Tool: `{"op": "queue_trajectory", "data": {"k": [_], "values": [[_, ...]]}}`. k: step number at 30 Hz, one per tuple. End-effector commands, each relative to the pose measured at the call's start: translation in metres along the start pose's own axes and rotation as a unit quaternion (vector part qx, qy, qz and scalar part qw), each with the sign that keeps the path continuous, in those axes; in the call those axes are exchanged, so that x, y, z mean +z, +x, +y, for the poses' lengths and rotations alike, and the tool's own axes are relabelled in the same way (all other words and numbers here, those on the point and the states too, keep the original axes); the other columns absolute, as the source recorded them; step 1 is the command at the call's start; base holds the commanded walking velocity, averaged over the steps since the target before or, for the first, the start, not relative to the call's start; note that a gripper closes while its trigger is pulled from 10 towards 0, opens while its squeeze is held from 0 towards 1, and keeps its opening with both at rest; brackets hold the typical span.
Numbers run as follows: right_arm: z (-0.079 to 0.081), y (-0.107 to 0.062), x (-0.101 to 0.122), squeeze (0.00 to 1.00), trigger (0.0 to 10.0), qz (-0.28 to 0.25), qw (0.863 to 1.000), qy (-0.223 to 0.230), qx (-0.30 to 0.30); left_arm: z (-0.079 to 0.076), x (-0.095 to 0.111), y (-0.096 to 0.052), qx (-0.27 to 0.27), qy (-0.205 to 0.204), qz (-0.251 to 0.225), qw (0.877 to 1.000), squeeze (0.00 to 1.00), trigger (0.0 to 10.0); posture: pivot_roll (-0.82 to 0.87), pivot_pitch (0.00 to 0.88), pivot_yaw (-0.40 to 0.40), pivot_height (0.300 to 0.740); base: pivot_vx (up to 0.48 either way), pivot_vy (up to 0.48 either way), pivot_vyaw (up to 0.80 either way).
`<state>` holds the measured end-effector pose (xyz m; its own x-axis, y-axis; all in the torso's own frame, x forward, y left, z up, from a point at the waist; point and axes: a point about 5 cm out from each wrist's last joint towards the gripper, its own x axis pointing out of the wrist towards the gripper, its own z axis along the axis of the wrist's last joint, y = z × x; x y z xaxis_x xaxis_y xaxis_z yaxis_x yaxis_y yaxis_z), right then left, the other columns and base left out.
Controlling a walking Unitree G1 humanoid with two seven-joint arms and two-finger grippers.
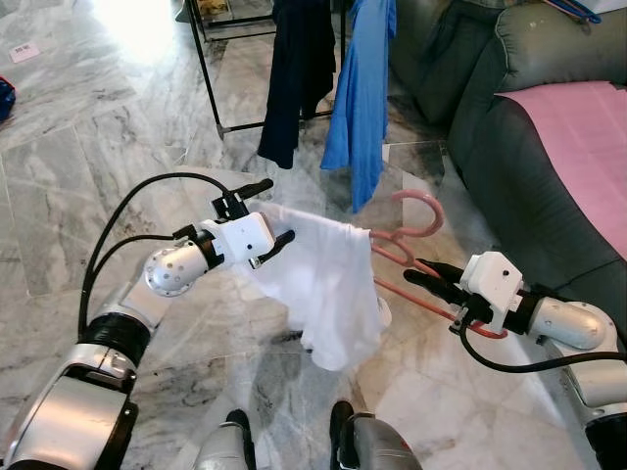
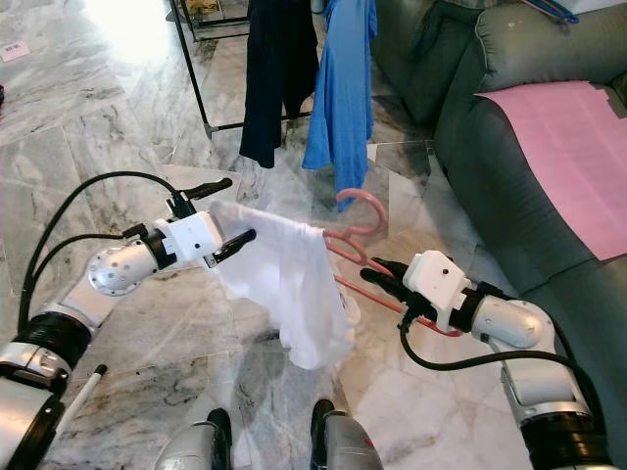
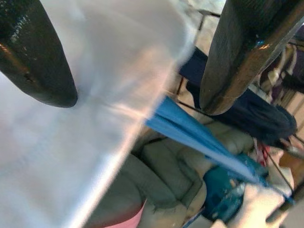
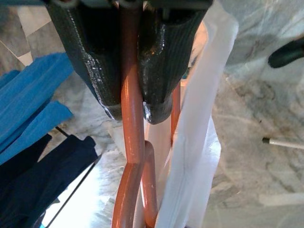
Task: Hang hanger
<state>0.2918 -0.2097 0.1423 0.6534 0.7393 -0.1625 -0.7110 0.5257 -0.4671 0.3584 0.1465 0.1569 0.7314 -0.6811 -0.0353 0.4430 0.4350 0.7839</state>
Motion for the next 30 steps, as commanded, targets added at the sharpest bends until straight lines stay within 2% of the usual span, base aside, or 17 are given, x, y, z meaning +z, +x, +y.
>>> {"op": "queue_trajectory", "data": {"k": [1, 6, 7, 8, 9, 10, 13, 15, 16, 20, 26, 30], "values": [[-0.004, 0.001, 0.020, 0.00, 10.0, -0.045, 0.999, -0.028, -0.008, -0.011, -0.007, -0.003, -0.001, -0.018, 0.014, 1.000, 1.00, 10.0, -0.07, 0.276, -0.029, 0.740, 0.000, 0.000, 0.00], [-0.007, 0.000, 0.022, 0.00, 10.0, -0.037, 0.998, -0.054, -0.001, -0.018, -0.007, -0.002, -0.011, -0.020, 0.015, 1.000, 1.00, 10.0, -0.07, 0.269, -0.031, 0.740, 0.000, 0.000, 0.00], [-0.016, -0.001, 0.026, 0.00, 10.0, -0.045, 0.997, -0.061, -0.021, -0.017, -0.013, -0.002, -0.006, -0.021, 0.039, 0.999, 1.00, 10.0, -0.07, 0.269, -0.032, 0.740, 0.000, 0.000, 0.00], [-0.020, -0.002, 0.028, 0.00, 10.0, -0.050, 0.996, -0.064, -0.035, -0.015, -0.016, -0.002, 0.001, -0.025, 0.054, 0.998, 0.71, 10.0, -0.08, 0.268, -0.034, 0.740, 0.000, 0.000, 0.00], [-0.020, -0.002, 0.028, 0.00, 10.0, -0.050, 0.996, -0.064, -0.035, -0.015, -0.016, -0.002, 0.001, -0.025, 0.054, 0.998, 0.71, 10.0, -0.08, 0.268, -0.034, 0.740, 0.000, 0.000, 0.00], [-0.025, -0.002, 0.032, 0.00, 10.0, -0.058, 0.995, -0.068, -0.054, -0.009, -0.020, -0.001, 0.032, -0.048, 0.077, 0.995, 0.00, 10.0, -0.08, 0.268, -0.035, 0.740, 0.000, 0.000, 0.00], [-0.023, 0.000, 0.034, 0.00, 10.0, -0.064, 0.994, -0.065, -0.061, 0.000, -0.023, 0.002, 0.097, -0.102, 0.095, 0.986, 0.00, 10.0, -0.08, 0.269, -0.037, 0.740, 0.000, 0.000, 0.00], [-0.022, 0.001, 0.034, 0.00, 10.0, -0.064, 0.994, -0.065, -0.061, 0.000, -0.023, 0.002, 0.103, -0.107, 0.093, 0.984, 0.00, 10.0, -0.08, 0.269, -0.037, 0.740, 0.000, 0.000, 0.00], [-0.020, 0.002, 0.033, 0.00, 10.0, -0.064, 0.994, -0.066, -0.061, 0.003, -0.021, 0.004, 0.128, -0.112, 0.088, 0.981, 0.00, 10.0, -0.08, 0.271, -0.037, 0.740, 0.000, 0.000, 0.00], [-0.021, 0.003, 0.034, 0.00, 10.0, -0.068, 0.992, -0.070, -0.078, 0.004, -0.016, 0.007, 0.164, -0.128, 0.074, 0.975, 0.00, 10.0, -0.08, 0.270, -0.037, 0.740, 0.000, 0.000, 0.00], [-0.028, 0.006, 0.039, 0.00, 10.0, -0.081, 0.988, -0.070, -0.107, 0.002, -0.015, 0.010, 0.178, -0.174, 0.067, 0.966, 0.00, 10.0, -0.08, 0.269, -0.035, 0.740, 0.000, 0.000, 0.00], [-0.027, 0.007, 0.039, 0.00, 10.0, -0.081, 0.989, -0.072, -0.099, 0.004, -0.013, 0.012, 0.188, -0.170, 0.067, 0.965, 0.00, 10.0, -0.08, 0.267, -0.036, 0.740, 0.000, 0.000, 0.00]]}}
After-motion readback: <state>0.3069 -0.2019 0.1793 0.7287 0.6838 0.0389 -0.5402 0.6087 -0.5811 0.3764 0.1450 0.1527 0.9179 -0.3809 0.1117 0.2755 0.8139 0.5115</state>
